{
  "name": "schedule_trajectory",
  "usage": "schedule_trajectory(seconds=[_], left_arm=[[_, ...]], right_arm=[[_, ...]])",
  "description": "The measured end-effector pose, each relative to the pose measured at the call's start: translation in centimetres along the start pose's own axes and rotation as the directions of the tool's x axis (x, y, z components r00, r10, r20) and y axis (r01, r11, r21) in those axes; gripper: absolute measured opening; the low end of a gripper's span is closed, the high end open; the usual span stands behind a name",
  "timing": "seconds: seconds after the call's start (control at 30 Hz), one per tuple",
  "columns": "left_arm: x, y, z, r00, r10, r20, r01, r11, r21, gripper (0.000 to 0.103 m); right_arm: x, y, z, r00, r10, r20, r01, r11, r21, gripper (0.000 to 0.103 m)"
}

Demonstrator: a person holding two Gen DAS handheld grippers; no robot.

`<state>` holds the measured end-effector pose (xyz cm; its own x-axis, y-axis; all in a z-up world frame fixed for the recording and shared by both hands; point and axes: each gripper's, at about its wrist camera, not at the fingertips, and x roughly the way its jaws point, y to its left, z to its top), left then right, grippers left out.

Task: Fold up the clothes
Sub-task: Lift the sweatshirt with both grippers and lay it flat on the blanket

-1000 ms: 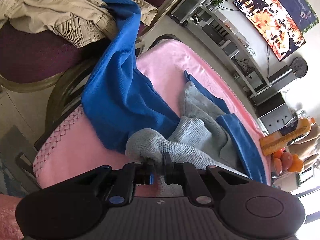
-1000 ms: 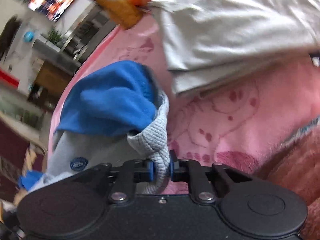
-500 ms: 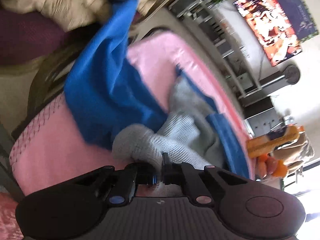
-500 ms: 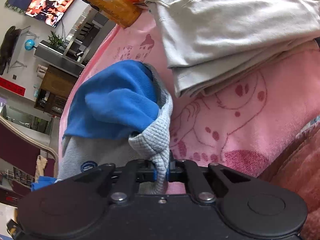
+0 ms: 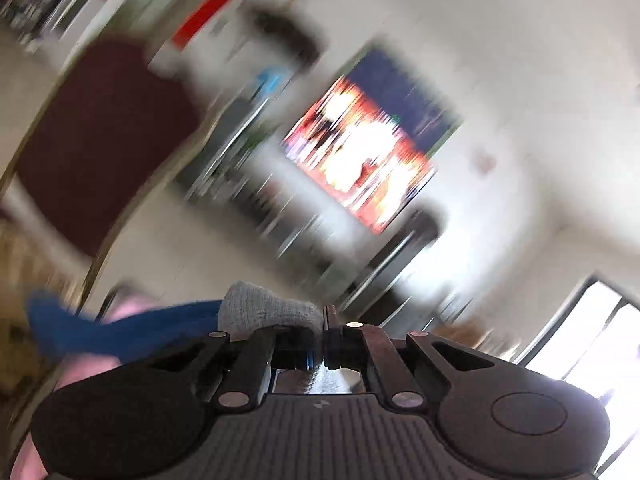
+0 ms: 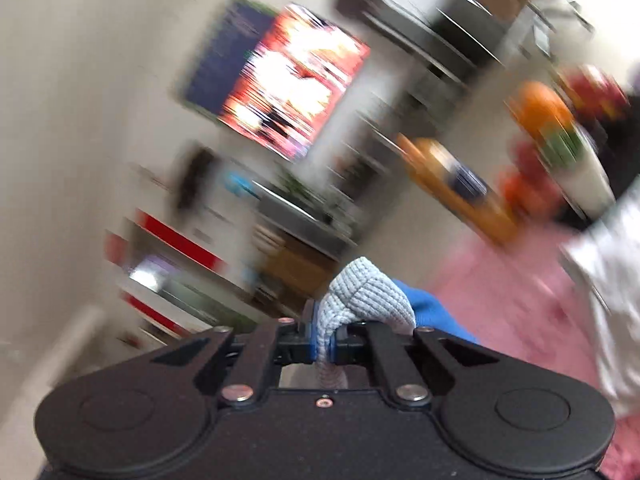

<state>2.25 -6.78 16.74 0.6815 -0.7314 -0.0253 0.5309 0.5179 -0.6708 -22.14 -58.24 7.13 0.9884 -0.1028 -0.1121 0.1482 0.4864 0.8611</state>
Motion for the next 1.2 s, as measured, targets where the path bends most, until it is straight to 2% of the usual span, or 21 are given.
schedule_trajectory(seconds=[0.03, 0.1, 0.13, 0.17, 0.27, 0.37, 0.47, 0.57, 0.6, 0.67, 0.73, 0.8, 0.83, 0.87, 0.97, 1.03, 1.13, 1.2], left_arm=[[-1.3, -0.7, 0.5, 1.000, -0.009, 0.026, 0.008, 1.000, 0.004, 0.004], [-2.8, -1.5, 1.2, 0.999, -0.008, 0.045, 0.008, 1.000, 0.009, 0.003], [-2.9, -1.4, 1.2, 0.999, -0.012, 0.037, 0.012, 1.000, 0.002, 0.003], [-2.9, -1.4, 1.2, 0.999, -0.016, 0.030, 0.016, 1.000, -0.005, 0.002], [-3.2, -1.2, 1.3, 1.000, -0.027, 0.007, 0.027, 0.999, -0.026, 0.002], [-3.4, -1.0, 1.4, 0.999, -0.039, -0.015, 0.038, 0.998, -0.047, 0.003], [-3.6, -0.9, 1.5, 0.998, -0.051, -0.038, 0.049, 0.996, -0.069, 0.004], [-3.8, -0.7, 1.6, 0.996, -0.064, -0.060, 0.059, 0.994, -0.091, 0.004], [-2.8, -0.3, 1.5, 0.996, -0.038, -0.085, 0.030, 0.995, -0.091, 0.004], [0.8, 0.9, 1.3, 0.987, 0.058, -0.149, -0.069, 0.995, -0.066, 0.004], [5.1, 2.1, 1.6, 0.968, 0.144, -0.203, -0.155, 0.987, -0.038, 0.003], [8.2, 3.0, 2.3, 0.954, 0.207, -0.219, -0.221, 0.975, -0.041, 0.002], [8.6, 3.0, 2.9, 0.955, 0.215, -0.206, -0.226, 0.973, -0.036, 0.002], [8.7, 2.3, 3.8, 0.964, 0.201, -0.173, -0.207, 0.978, -0.014, 0.002], [7.2, 0.3, 5.1, 0.986, 0.151, -0.069, -0.147, 0.987, 0.060, 0.003], [6.2, 0.2, 5.0, 0.990, 0.140, -0.036, -0.137, 0.987, 0.081, 0.003], [6.4, 2.8, 2.8, 0.985, 0.158, -0.063, -0.155, 0.987, 0.047, 0.003], [6.9, 4.8, 1.0, 0.978, 0.180, -0.102, -0.179, 0.984, 0.019, 0.003]], right_arm=[[-1.7, 0.9, 0.5, 0.999, 0.033, 0.041, -0.032, 0.999, -0.019, 0.005], [-4.1, 2.8, 0.9, 0.997, 0.018, 0.076, -0.012, 0.996, -0.083, 0.005], [-4.6, 3.6, 1.1, 0.998, 0.000, 0.063, 0.006, 0.995, -0.100, 0.005], [-5.5, 4.4, 1.2, 0.998, 0.021, 0.063, -0.015, 0.995, -0.103, 0.005], [-8.9, 7.4, 1.1, 0.985, 0.128, 0.118, -0.108, 0.980, -0.168, 0.005], [-11.5, 9.5, 1.0, 0.962, 0.182, 0.202, -0.130, 0.961, -0.245, 0.005], [-11.9, 9.9, 1.8, 0.955, 0.194, 0.225, -0.137, 0.960, -0.246, 0.005], [-9.5, 9.4, 1.7, 0.970, 0.144, 0.194, -0.095, 0.966, -0.242, 0.005], [-8.1, 9.0, 1.6, 0.977, 0.117, 0.176, -0.073, 0.968, -0.241, 0.005], [-4.4, 8.1, 1.2, 0.991, 0.046, 0.126, -0.014, 0.970, -0.244, 0.005], [0.2, 7.2, 0.8, 0.997, -0.040, 0.068, 0.056, 0.968, -0.246, 0.005], [5.0, 6.6, 1.0, 0.994, -0.106, 0.022, 0.108, 0.965, -0.239, 0.005], [7.0, 6.7, 1.3, 0.992, -0.124, 0.010, 0.123, 0.963, -0.238, 0.005], [8.2, 7.4, 1.6, 0.993, -0.121, 0.013, 0.120, 0.962, -0.246, 0.005], [8.5, 10.3, 1.7, 0.995, -0.074, 0.066, 0.092, 0.937, -0.337, 0.005], [7.8, 10.9, 1.1, 0.994, -0.064, 0.087, 0.092, 0.920, -0.380, 0.005], [8.0, 8.9, 0.0, 0.993, -0.096, 0.062, 0.112, 0.921, -0.374, 0.005], [9.1, 5.7, -0.5, 0.989, -0.144, 0.015, 0.141, 0.937, -0.320, 0.005]])
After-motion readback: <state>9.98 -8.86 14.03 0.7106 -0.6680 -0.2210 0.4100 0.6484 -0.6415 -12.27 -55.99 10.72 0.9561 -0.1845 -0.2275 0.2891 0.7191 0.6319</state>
